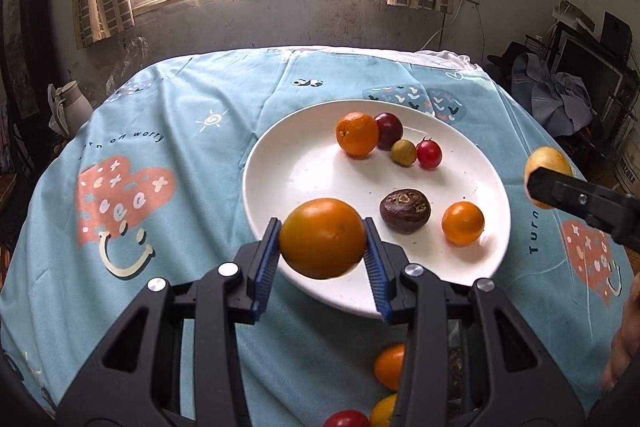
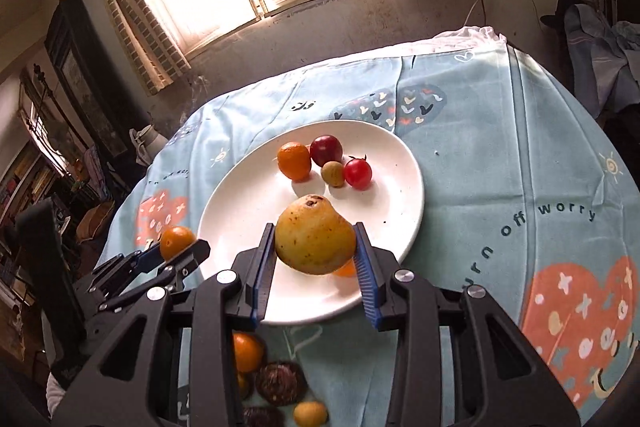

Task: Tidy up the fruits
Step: 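Carry yellow-orange fruit toward plate with left tool while right tool grasps yellow pear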

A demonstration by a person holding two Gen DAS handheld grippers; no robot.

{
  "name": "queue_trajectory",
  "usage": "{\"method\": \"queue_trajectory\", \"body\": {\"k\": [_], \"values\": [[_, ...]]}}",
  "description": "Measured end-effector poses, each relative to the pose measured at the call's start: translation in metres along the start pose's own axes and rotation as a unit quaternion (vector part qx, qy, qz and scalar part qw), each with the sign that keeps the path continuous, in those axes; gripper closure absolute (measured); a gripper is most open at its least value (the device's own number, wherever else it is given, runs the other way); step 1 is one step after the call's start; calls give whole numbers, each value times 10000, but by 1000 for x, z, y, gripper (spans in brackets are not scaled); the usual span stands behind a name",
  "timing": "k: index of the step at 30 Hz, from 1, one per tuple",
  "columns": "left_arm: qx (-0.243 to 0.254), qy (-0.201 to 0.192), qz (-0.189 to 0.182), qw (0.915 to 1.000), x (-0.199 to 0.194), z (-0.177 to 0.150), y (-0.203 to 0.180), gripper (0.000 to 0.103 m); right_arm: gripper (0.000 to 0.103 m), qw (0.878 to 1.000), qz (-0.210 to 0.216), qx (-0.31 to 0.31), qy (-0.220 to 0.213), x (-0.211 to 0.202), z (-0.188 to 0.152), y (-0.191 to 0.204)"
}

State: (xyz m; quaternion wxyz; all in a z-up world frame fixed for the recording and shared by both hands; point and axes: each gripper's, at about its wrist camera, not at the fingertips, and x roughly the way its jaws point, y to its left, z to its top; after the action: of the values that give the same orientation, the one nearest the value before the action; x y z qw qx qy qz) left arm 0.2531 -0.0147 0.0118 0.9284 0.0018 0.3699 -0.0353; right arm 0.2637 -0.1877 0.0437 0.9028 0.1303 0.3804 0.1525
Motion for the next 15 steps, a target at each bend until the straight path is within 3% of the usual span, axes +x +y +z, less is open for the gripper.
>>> {"method": "queue_trajectory", "body": {"k": [4, 8, 13, 15], "values": [[5, 196, -53, 9998, 25, 1, 4, 62, 65, 9995, -158, -24, 287, 45, 6, -7], [-49, 270, -262, 9993, 30, 3, 11, 62, 65, 9989, 90, -13, 459, 51, 7, -7], [-36, 454, -191, 9988, 47, 0, 9, 61, 64, 9987, -384, -282, 195, 61, 11, -1], [51, 382, -94, 9992, 47, -2, 6, 60, 63, 9978, -388, -303, 443, 72, 10, -6]]}}
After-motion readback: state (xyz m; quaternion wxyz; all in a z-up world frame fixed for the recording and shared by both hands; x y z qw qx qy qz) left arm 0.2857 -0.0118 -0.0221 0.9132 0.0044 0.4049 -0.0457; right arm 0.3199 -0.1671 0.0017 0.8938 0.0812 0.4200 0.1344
